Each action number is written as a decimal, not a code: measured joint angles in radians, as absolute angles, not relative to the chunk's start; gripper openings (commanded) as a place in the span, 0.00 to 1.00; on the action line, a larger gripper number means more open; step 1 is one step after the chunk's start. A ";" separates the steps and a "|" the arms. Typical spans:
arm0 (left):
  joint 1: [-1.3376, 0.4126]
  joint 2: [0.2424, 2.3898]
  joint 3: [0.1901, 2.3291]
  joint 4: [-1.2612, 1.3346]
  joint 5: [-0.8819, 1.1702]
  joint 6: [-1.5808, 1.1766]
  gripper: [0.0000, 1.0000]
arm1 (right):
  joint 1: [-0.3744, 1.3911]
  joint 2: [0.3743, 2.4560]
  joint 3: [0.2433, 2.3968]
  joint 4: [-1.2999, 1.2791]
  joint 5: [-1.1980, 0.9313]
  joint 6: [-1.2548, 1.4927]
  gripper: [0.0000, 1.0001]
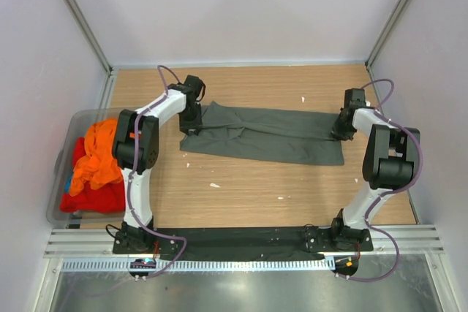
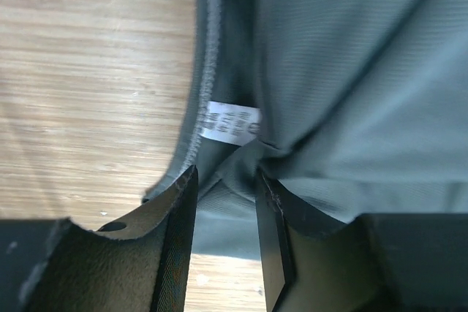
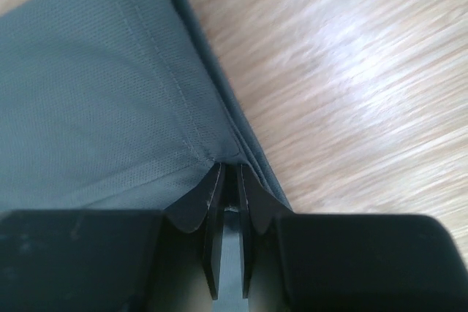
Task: Fold and stack the t-shirts
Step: Fold the tshirt
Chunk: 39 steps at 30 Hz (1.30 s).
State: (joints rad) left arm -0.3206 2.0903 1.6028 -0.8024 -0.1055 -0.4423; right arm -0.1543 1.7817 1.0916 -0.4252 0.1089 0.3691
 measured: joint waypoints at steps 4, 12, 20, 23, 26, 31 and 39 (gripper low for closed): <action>-0.321 2.111 1.603 -0.825 -0.134 -0.449 0.40 | -0.153 1.785 1.089 -0.388 0.155 0.369 0.17; -0.321 2.096 1.604 -0.855 -0.130 -0.463 0.45 | -0.153 1.785 1.089 -0.365 0.181 0.369 0.23; -0.303 1.946 1.604 -0.865 -0.052 -0.465 0.50 | -0.076 1.720 1.167 -0.422 0.166 0.373 0.33; -0.258 1.901 1.605 -0.799 0.076 -0.465 0.50 | 0.012 1.700 1.206 -0.398 0.101 0.374 0.37; -0.221 1.917 1.638 -0.753 0.157 -0.457 0.50 | 0.100 1.712 1.251 -0.339 -0.031 0.377 0.37; -0.205 2.013 1.735 -0.705 0.239 -0.425 0.50 | 0.218 1.855 1.425 -0.276 -0.193 0.346 0.37; -0.216 2.163 1.822 -0.677 0.298 -0.383 0.50 | 0.319 2.159 1.715 -0.267 -0.366 0.286 0.37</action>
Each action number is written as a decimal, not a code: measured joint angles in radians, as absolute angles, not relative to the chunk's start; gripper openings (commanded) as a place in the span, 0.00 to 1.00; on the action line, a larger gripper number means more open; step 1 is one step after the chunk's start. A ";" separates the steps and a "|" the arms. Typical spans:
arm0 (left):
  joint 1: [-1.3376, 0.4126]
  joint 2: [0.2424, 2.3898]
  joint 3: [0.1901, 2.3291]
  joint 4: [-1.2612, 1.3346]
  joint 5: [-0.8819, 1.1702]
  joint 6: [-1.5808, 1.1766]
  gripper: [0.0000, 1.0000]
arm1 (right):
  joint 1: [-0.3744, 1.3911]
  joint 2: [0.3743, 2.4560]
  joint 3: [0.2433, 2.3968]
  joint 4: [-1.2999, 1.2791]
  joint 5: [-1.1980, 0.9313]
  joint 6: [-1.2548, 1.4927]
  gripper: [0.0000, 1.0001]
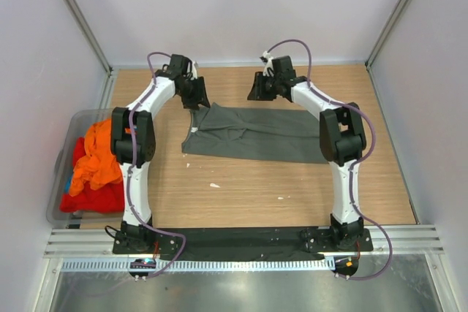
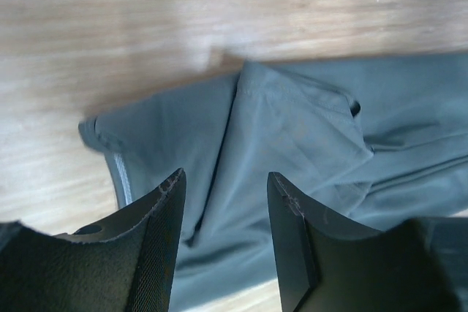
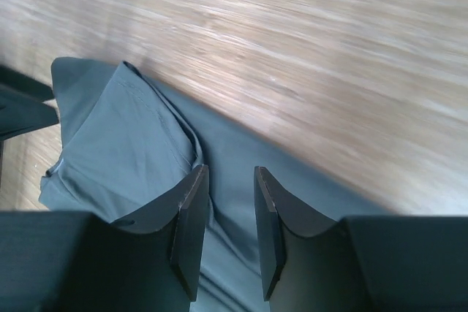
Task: Fold and stack the t-shirts
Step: Fold the tshirt
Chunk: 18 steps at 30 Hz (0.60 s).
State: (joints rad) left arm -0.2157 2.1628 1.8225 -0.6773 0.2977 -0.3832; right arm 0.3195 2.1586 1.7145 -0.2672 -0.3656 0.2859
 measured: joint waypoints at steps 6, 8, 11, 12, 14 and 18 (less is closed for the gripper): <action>-0.216 2.238 1.887 -0.672 0.315 -0.375 0.50 | 0.366 2.312 1.874 -0.295 -0.420 0.252 0.37; -0.216 2.254 1.902 -0.672 0.318 -0.366 0.50 | 0.378 2.345 1.909 -0.306 -0.429 0.242 0.36; -0.217 2.270 1.918 -0.671 0.324 -0.357 0.50 | 0.390 2.374 1.933 -0.315 -0.439 0.234 0.33; -0.218 2.273 1.921 -0.671 0.326 -0.356 0.50 | 0.392 2.381 1.934 -0.318 -0.442 0.233 0.33; -0.221 2.280 1.930 -0.670 0.331 -0.353 0.50 | 0.398 2.389 1.934 -0.324 -0.453 0.231 0.32; -0.229 2.293 1.956 -0.669 0.338 -0.346 0.50 | 0.412 2.391 1.934 -0.321 -0.470 0.225 0.33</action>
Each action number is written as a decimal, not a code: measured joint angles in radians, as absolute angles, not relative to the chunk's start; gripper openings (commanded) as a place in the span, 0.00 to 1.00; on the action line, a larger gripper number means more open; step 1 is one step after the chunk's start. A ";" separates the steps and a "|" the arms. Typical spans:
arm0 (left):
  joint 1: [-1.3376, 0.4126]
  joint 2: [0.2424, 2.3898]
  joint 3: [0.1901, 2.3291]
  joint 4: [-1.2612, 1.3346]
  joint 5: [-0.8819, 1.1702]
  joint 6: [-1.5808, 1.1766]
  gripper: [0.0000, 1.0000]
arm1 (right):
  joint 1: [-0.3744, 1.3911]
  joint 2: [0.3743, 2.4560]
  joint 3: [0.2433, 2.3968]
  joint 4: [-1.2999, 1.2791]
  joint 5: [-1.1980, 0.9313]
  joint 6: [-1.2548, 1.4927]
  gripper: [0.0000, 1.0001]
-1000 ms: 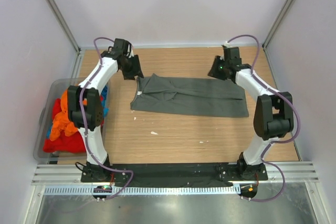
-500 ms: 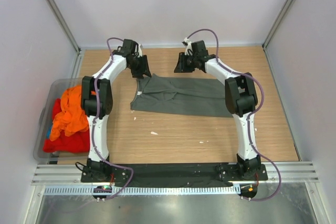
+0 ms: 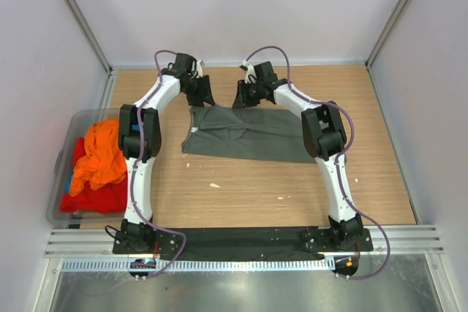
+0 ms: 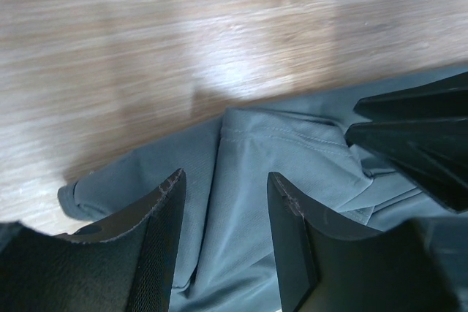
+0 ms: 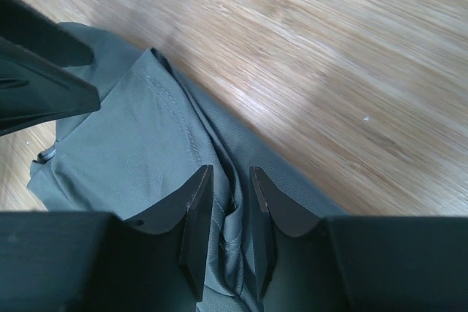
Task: Fold and stack the t-shirts
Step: Fold the tshirt
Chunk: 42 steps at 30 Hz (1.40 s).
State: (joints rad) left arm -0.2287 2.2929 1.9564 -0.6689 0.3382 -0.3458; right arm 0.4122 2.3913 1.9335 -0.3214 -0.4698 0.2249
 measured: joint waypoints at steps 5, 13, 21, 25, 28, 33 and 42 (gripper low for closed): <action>-0.239 2.300 1.969 -0.667 0.340 -0.336 0.50 | 0.419 2.391 1.934 -0.321 -0.478 0.217 0.32; -0.242 2.318 1.977 -0.667 0.340 -0.335 0.50 | 0.430 2.393 1.934 -0.319 -0.484 0.215 0.32; -0.249 2.361 2.019 -0.664 0.340 -0.332 0.49 | 0.443 2.423 1.962 -0.325 -0.485 0.203 0.22; -0.255 2.379 2.049 -0.663 0.340 -0.331 0.47 | 0.444 2.424 1.962 -0.330 -0.484 0.196 0.21; -0.259 2.387 2.057 -0.662 0.340 -0.328 0.45 | 0.445 2.424 1.962 -0.330 -0.482 0.192 0.21; -0.264 2.407 2.066 -0.662 0.341 -0.324 0.31 | 0.445 2.424 1.962 -0.331 -0.476 0.189 0.22; -0.271 2.416 2.070 -0.659 0.341 -0.330 0.02 | 0.445 2.365 1.867 -0.295 -0.426 0.190 0.29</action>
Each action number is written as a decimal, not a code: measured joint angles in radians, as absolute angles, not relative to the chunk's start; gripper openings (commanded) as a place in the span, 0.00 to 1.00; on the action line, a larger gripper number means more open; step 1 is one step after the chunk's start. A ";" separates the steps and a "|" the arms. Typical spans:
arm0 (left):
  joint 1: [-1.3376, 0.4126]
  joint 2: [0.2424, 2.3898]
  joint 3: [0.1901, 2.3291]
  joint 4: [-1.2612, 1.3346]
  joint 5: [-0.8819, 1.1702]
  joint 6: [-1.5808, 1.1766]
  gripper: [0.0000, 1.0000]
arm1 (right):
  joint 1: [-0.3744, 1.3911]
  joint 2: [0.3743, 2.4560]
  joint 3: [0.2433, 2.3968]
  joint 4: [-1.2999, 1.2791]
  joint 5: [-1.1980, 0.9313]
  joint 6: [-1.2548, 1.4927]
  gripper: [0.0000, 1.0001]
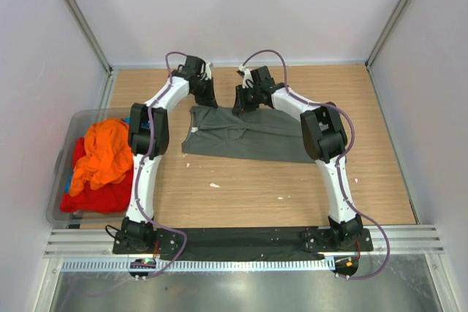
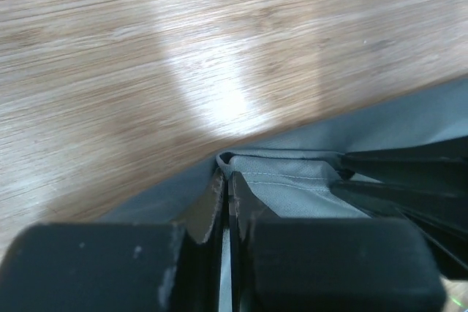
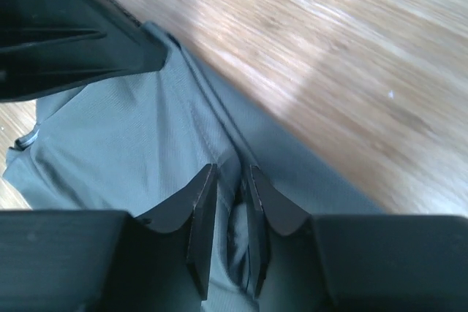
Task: Fold and stack the t-shirts
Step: Fold the tshirt
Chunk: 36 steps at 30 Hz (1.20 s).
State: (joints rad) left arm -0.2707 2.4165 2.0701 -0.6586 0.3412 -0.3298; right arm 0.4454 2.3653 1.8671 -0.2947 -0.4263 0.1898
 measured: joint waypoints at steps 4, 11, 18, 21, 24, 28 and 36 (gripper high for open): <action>-0.279 2.391 2.030 -0.638 0.342 -0.327 0.16 | 0.445 2.306 1.815 -0.284 -0.400 0.190 0.29; -0.295 2.323 1.963 -0.623 0.369 -0.316 0.06 | 0.446 2.190 1.747 -0.251 -0.368 0.197 0.29; -0.306 2.288 1.926 -0.615 0.385 -0.302 0.00 | 0.446 2.138 1.674 -0.236 -0.351 0.213 0.29; -0.308 2.263 1.884 -0.609 0.386 -0.293 0.00 | 0.446 2.125 1.648 -0.237 -0.337 0.218 0.29; -0.308 2.222 1.823 -0.603 0.393 -0.277 0.00 | 0.446 2.111 1.633 -0.239 -0.324 0.224 0.29; -0.308 2.149 1.737 -0.602 0.410 -0.254 0.00 | 0.446 2.080 1.605 -0.237 -0.307 0.237 0.29; -0.316 2.049 1.634 -0.578 0.468 -0.224 0.01 | 0.446 2.035 1.554 -0.231 -0.288 0.255 0.29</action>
State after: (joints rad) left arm -0.3164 2.0491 1.6341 -0.5777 0.4679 -0.2245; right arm 0.4461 2.0350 1.5536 -0.2306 -0.2882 0.2554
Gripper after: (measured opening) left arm 0.006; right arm 0.293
